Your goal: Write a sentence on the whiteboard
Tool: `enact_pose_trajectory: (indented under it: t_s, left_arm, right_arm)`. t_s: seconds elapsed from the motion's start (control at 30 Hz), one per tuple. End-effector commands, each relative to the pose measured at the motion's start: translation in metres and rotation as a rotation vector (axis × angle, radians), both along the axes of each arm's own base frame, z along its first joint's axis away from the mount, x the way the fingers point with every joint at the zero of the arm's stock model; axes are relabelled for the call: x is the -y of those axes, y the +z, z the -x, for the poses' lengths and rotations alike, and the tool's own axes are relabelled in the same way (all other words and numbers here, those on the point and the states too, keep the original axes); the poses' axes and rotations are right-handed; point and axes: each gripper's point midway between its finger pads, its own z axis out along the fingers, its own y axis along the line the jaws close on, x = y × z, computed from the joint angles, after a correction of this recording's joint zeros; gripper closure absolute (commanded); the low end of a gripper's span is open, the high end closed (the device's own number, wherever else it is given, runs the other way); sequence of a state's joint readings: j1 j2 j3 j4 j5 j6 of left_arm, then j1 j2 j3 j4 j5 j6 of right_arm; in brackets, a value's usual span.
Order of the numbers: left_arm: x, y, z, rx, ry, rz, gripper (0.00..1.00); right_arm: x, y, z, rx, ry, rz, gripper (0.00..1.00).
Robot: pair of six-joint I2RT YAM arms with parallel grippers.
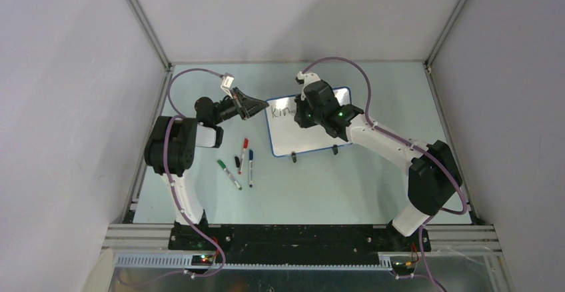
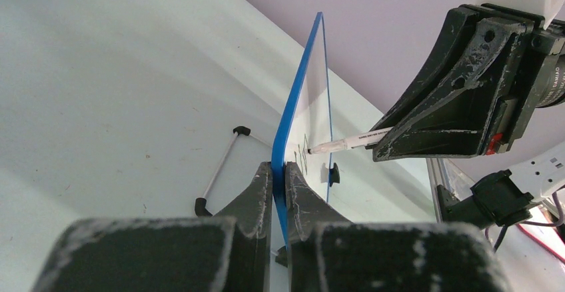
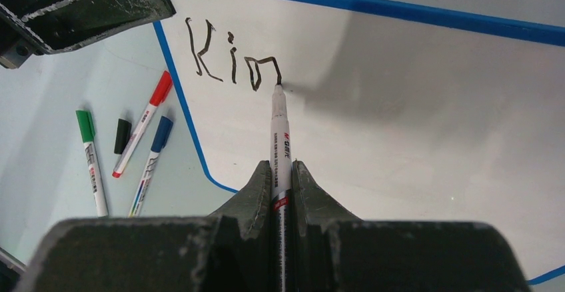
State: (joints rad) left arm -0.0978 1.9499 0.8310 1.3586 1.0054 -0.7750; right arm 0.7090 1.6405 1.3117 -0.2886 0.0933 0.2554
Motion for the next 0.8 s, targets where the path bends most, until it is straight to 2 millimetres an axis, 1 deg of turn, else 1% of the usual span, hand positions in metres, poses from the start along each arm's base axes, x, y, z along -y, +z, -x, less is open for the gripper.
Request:
enact_pose_trajectory:
  t_s: [0.0, 0.13, 0.27, 0.33, 0.37, 0.43, 0.5, 0.63, 0.77]
  left_arm:
    - [-0.001, 0.019, 0.005, 0.12, -0.001, -0.02, 1.0]
    - [0.0, 0.019, 0.005, 0.121, -0.001, -0.02, 1.0]
    - [0.0, 0.02, 0.005, 0.122, -0.002, -0.02, 1.0]
    - [-0.001, 0.019, 0.006, 0.121, -0.002, -0.02, 1.0]
    - [-0.001, 0.019, 0.006, 0.121, -0.001, -0.02, 1.0]
    - [0.0, 0.02, 0.006, 0.123, -0.002, -0.02, 1.0]
    - [-0.001, 0.019, 0.006, 0.122, -0.002, -0.02, 1.0]
    - [0.0, 0.019, 0.005, 0.119, -0.002, -0.02, 1.0]
    - [-0.001, 0.02, 0.005, 0.122, -0.002, -0.021, 1.0]
  right_arm:
    - [0.012, -0.003, 0.002, -0.008, -0.027, 0.024, 1.0]
    - [0.011, -0.002, 0.002, -0.003, -0.021, 0.026, 1.0]
    - [0.01, 0.007, 0.002, 0.015, -0.017, 0.007, 1.0]
    - [0.01, 0.017, 0.002, 0.034, -0.015, -0.012, 1.0]
    - [0.011, 0.026, 0.004, 0.05, -0.014, -0.026, 1.0]
    - [0.013, 0.038, 0.004, 0.077, -0.013, -0.04, 1.0]
    - [0.015, 0.047, 0.002, 0.105, -0.017, -0.046, 1.0]
    - [0.018, 0.051, -0.003, 0.126, -0.021, -0.051, 1.0]
    - [0.015, 0.05, -0.006, 0.13, -0.017, -0.056, 1.0]
